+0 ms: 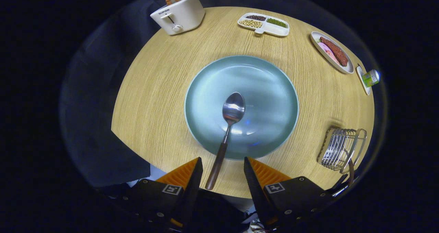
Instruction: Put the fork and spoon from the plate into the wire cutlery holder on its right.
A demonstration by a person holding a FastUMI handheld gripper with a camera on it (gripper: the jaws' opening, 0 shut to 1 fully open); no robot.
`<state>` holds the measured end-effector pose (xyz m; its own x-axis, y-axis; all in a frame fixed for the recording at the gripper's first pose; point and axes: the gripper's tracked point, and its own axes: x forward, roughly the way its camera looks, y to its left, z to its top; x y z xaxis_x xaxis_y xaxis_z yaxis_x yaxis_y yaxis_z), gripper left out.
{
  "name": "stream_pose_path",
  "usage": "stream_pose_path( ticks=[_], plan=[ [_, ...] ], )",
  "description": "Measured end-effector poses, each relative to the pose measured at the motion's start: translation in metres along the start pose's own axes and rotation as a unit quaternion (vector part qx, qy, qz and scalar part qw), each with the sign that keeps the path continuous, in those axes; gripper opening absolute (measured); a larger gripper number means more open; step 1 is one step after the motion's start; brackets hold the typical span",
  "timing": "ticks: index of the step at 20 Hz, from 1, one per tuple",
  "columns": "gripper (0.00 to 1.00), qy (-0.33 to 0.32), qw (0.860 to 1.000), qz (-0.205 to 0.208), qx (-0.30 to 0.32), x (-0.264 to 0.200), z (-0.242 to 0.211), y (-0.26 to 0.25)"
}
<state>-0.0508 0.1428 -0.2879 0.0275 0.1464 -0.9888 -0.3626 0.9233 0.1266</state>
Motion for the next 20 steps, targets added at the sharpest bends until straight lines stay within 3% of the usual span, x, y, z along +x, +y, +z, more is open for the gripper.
stream_pose_path(
  ticks=[6,11,18,20],
  plan=[
    [0.59,0.015,1.0,-0.013,0.013,0.024,0.006,-0.008],
    [0.42,0.022,1.0,0.003,0.005,0.028,0.012,0.002],
    [0.33,0.026,1.0,-0.011,0.009,0.035,0.012,-0.015],
    [0.2,0.023,0.999,-0.022,0.005,0.041,0.014,-0.017]
  ],
)
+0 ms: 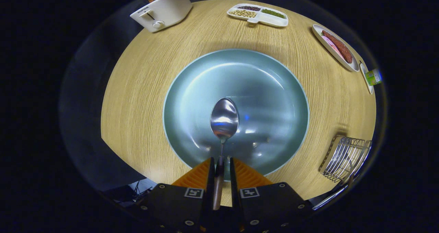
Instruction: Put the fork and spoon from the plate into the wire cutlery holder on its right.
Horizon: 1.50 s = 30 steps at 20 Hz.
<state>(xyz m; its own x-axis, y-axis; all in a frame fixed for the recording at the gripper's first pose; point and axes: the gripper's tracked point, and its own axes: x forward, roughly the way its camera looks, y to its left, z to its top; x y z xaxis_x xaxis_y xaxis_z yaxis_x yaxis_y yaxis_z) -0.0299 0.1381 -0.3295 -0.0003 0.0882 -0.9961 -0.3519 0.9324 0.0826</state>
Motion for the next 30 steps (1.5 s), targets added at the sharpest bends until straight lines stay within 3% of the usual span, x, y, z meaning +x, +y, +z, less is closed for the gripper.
stream_pose_path(
  ticks=[2,10,13,15,20,23,30],
  plan=[
    [0.1,-0.008,1.0,0.005,-0.003,-0.001,0.007,0.0],
    [0.08,-0.012,1.0,0.007,0.02,0.001,0.016,-0.007],
    [0.21,-0.01,1.0,0.002,-0.005,-0.007,0.004,-0.003],
    [0.24,-0.012,1.0,0.001,-0.007,-0.01,0.001,-0.002],
    [0.25,-0.007,1.0,-0.016,0.006,-0.001,0.0,-0.014],
    [0.13,-0.012,1.0,-0.014,0.01,-0.002,0.004,-0.016],
    [0.07,-0.064,0.998,-0.026,-0.003,-0.037,0.011,-0.04]
  ],
)
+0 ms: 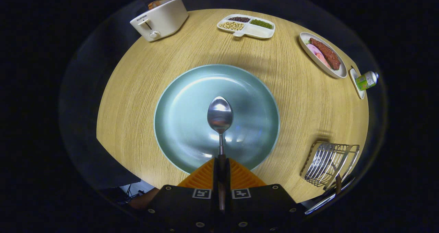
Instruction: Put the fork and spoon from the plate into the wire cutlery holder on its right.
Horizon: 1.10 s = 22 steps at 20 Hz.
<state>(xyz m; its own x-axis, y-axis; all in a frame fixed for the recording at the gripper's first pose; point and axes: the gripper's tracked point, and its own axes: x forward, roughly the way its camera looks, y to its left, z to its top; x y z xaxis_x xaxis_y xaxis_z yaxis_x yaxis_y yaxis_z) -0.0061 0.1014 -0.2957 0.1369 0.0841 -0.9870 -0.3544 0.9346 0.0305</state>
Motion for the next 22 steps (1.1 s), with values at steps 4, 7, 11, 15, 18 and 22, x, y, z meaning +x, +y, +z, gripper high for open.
stream_pose_path(
  ticks=[4,7,11,15,18,22],
  plan=[
    [0.07,-0.025,1.0,-0.006,0.01,-0.036,-0.006,-0.024],
    [0.07,-0.05,0.998,-0.021,0.024,-0.068,-0.015,-0.052],
    [0.07,-0.088,0.993,-0.038,0.064,-0.109,-0.028,-0.097],
    [0.07,-0.104,0.987,-0.051,0.11,-0.131,-0.047,-0.139],
    [0.07,-0.092,0.986,-0.067,0.123,-0.134,-0.069,-0.163],
    [0.07,-0.057,0.988,-0.058,0.128,-0.121,-0.087,-0.168]
  ],
)
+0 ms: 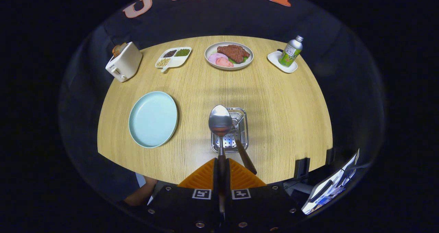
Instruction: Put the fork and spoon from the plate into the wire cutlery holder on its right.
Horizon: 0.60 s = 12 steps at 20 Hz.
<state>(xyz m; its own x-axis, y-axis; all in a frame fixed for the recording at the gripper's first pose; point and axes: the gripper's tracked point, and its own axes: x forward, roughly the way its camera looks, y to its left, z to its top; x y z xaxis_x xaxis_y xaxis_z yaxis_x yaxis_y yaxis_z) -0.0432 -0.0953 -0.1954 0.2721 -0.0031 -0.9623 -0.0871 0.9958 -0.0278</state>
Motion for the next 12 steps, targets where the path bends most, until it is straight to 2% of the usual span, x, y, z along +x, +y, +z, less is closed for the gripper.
stream_pose_path(
  ticks=[12],
  plan=[
    [0.07,0.066,0.998,-0.006,0.007,0.027,0.004,-0.012]
  ],
)
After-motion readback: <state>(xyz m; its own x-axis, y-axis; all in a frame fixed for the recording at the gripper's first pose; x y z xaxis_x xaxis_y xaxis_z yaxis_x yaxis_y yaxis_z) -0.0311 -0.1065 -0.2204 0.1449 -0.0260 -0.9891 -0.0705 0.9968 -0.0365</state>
